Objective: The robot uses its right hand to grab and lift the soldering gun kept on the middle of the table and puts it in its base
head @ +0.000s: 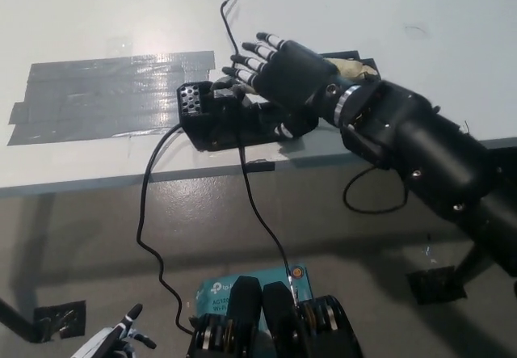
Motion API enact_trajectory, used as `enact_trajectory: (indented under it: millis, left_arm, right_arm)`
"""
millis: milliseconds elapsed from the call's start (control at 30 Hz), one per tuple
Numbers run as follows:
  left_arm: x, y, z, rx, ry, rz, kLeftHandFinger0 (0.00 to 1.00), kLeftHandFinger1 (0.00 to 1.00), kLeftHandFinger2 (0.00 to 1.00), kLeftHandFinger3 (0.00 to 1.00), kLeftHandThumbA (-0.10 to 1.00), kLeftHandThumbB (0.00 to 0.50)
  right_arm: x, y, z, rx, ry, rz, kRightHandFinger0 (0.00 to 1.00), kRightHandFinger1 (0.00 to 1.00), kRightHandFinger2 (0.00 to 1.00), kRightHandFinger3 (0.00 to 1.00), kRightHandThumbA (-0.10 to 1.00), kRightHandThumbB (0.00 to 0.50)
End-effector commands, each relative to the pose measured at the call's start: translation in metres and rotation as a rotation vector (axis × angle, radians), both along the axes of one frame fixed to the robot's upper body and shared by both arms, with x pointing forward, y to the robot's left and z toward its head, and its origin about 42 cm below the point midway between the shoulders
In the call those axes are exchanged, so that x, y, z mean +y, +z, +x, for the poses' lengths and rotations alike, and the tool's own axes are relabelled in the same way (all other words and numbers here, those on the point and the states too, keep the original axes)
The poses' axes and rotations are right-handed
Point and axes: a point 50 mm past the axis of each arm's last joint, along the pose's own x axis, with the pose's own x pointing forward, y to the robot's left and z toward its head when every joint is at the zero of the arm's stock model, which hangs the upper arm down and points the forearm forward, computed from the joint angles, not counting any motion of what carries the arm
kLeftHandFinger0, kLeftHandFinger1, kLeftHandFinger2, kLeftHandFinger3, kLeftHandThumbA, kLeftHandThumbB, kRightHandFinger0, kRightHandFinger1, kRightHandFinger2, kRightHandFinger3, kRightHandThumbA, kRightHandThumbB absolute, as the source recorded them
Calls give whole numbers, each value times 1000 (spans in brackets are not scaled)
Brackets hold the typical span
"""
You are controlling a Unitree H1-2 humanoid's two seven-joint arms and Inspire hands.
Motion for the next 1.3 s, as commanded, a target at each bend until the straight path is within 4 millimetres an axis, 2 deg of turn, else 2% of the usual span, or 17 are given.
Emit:
enact_trajectory:
  millis: [0, 100, 167, 200, 267, 367, 433, 500, 567, 600, 700, 733, 767, 900, 1067, 1133, 1267]
  left_arm:
    - [12, 4, 1, -37, -5, 11, 0, 0, 217, 484, 1000, 500]
    - [15, 3, -1, -39, 3, 16, 0, 0, 229, 479, 1000, 500]
    - [15, 1, -4, -34, 9, 11, 0, 0, 224, 486, 1000, 500]
    - [16, 1, -6, -31, 13, 9, 0, 0, 223, 487, 1000, 500]
    - [18, 0, -9, -29, 17, 12, 0, 0, 220, 486, 1000, 500]
    - [18, 1, -11, -35, 17, 18, 0, 0, 201, 468, 1000, 500]
    - [20, 2, -14, -42, 20, 15, 0, 17, 199, 460, 1000, 500]
    - [22, -2, -15, -44, 25, 11, 0, 0, 179, 463, 1000, 500]
    - [22, -5, -19, -36, 30, 4, 0, 0, 170, 453, 1000, 500]
    - [22, -5, -20, -36, 32, 9, 0, 0, 179, 455, 1000, 500]
    - [25, -7, -23, -29, 38, 7, 0, 0, 187, 458, 1000, 500]
    - [27, -6, -22, -31, 39, 8, 0, 0, 184, 458, 1000, 500]
    - [28, -6, -21, -32, 38, 6, 0, 0, 181, 477, 1000, 500]
    - [30, -6, -18, -37, 42, 7, 0, 0, 169, 480, 1000, 500]
    - [31, -8, -18, -23, 59, 11, 0, 0, 200, 478, 1000, 500]
    - [33, -8, -18, -24, 63, 10, 0, 0, 200, 480, 1000, 500]
    - [35, -10, -22, -15, 67, 13, 0, 0, 244, 493, 1000, 500]
  right_arm:
    - [-20, 71, -11, -96, 3, 112, 1000, 1000, 1000, 1000, 836, 500]
    - [-37, 92, -36, -66, 41, 240, 1000, 1000, 1000, 1000, 807, 500]
    - [-55, 103, -64, -42, 36, 278, 1000, 1000, 1000, 1000, 837, 500]
    - [-74, 108, -93, -10, 41, 320, 1000, 1000, 1000, 1000, 822, 500]
    - [-96, 106, -120, -1, 35, 343, 1000, 1000, 1000, 1000, 748, 500]
    - [-155, 84, -178, -4, -22, 437, 1000, 1000, 1000, 1000, 712, 500]
    - [-174, 75, -201, 12, -69, 487, 1000, 1000, 1000, 1000, 687, 500]
    - [-214, 47, -232, -10, -145, 614, 1000, 1000, 1000, 1000, 645, 468]
    - [-232, 33, -245, -17, -206, 653, 1000, 1000, 1000, 1000, 633, 436]
    - [-274, -4, -267, -29, -306, 814, 1000, 1000, 1000, 1000, 548, 353]
    - [-314, -47, -296, -19, -513, 937, 1000, 1000, 1000, 1000, 578, 349]
    - [-319, -56, -300, -22, -528, 948, 1000, 1000, 1000, 1000, 583, 333]
    - [-333, -84, -317, -13, -620, 949, 1000, 1000, 1000, 1000, 582, 293]
    - [-353, -130, -339, 29, -725, 990, 1000, 1000, 1000, 1000, 518, 267]
    - [-373, -198, -345, 136, -817, 1116, 1000, 1000, 1000, 1000, 567, 267]
    - [-372, -198, -343, 134, -809, 1119, 1000, 1000, 1000, 1000, 574, 267]
    - [-383, -260, -350, 279, -946, 1159, 1000, 1000, 1000, 1000, 479, 259]
